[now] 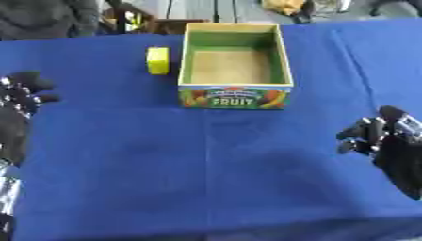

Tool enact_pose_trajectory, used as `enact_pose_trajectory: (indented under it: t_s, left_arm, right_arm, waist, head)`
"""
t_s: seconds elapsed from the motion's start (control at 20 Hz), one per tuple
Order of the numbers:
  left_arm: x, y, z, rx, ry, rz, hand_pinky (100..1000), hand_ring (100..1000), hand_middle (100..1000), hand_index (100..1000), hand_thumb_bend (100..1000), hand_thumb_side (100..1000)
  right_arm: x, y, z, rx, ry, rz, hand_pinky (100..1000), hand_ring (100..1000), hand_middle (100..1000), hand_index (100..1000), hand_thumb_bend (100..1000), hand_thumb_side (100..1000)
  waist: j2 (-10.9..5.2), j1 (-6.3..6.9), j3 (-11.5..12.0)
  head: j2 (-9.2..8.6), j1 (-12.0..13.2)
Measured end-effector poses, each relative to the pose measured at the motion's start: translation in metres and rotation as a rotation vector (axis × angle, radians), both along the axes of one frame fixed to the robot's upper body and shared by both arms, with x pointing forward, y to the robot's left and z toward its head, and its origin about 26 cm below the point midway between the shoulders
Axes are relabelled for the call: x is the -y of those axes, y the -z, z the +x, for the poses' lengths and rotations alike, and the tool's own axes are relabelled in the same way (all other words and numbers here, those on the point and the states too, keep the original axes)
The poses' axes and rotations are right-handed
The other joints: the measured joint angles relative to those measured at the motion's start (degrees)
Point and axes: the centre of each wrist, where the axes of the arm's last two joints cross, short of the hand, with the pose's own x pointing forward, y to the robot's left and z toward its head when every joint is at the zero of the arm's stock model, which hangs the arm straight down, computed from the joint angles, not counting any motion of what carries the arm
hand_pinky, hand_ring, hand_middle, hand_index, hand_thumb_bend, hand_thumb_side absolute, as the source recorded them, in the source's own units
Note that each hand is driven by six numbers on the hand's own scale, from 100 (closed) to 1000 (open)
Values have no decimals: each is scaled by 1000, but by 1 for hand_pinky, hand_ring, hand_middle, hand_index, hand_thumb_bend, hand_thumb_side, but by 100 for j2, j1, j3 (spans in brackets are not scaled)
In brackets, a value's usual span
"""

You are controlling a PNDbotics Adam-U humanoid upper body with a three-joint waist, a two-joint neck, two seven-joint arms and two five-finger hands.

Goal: Pick up objects on the table and place them in the box.

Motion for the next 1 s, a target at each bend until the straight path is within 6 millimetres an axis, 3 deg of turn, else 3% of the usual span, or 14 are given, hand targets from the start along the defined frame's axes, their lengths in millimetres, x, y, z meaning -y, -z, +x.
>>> enact_pose_trajectory:
  t_s: [0.3, 0.8, 1.0]
  left_arm:
    - [-16, -54, 12, 148, -44, 68, 663, 703, 576, 720, 548, 793]
    - [-31, -186, 14, 539, -116, 176, 666, 703, 618, 751, 622, 679]
    - [-47, -218, 21, 594, -203, 177, 666, 710, 614, 748, 606, 695]
  right_arm:
    - [0, 0, 0, -1, -1, 1, 558, 644, 471, 391, 100, 668]
    - [-2, 3, -2, -6, -21, -1, 560, 646, 471, 390, 100, 670]
    - [-2, 3, -2, -3, -24, -5, 560, 647, 472, 390, 100, 670]
  waist:
    - [-13, -6, -118]
    - [-34, -31, -451]
    - [-53, 5, -621]
  head:
    - [0, 1]
    - [-6, 38]
    - [-30, 64]
